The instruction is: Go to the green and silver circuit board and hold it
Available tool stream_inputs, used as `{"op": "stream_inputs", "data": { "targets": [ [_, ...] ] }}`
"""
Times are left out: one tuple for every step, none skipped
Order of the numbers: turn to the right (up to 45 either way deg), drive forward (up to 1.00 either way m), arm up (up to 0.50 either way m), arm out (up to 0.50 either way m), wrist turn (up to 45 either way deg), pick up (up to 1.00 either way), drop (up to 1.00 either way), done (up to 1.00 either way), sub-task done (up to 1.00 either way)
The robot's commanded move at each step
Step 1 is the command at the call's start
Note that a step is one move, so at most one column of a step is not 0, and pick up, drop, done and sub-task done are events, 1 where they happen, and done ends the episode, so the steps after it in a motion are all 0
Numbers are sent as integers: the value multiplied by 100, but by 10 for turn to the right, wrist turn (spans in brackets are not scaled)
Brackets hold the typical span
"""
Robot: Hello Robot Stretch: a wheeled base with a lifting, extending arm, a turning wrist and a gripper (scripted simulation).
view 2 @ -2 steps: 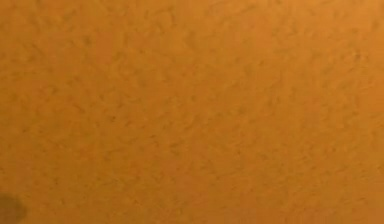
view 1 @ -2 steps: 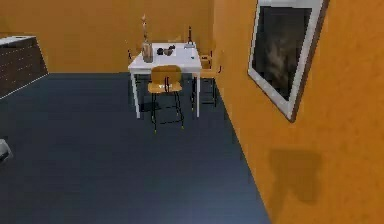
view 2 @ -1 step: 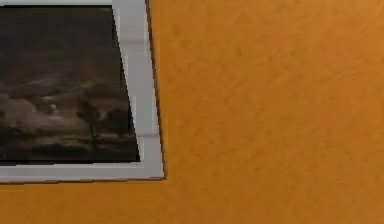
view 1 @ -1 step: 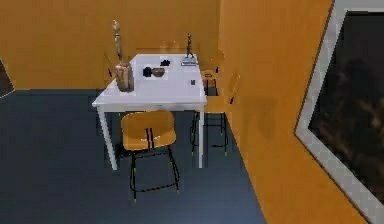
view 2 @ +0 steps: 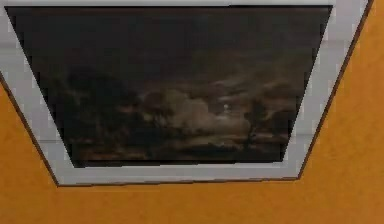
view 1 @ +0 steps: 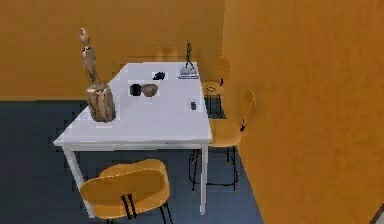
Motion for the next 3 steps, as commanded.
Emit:
{"op": "stream_inputs", "data": {
  "targets": [
    [-450, 0, 0, 0, 0, 0, 0, 0, 0],
    [-420, 0, 0, 0, 0, 0, 0, 0, 0],
    [-30, 0, 0, 0, 0, 0, 0, 0, 0]
  ]
}}
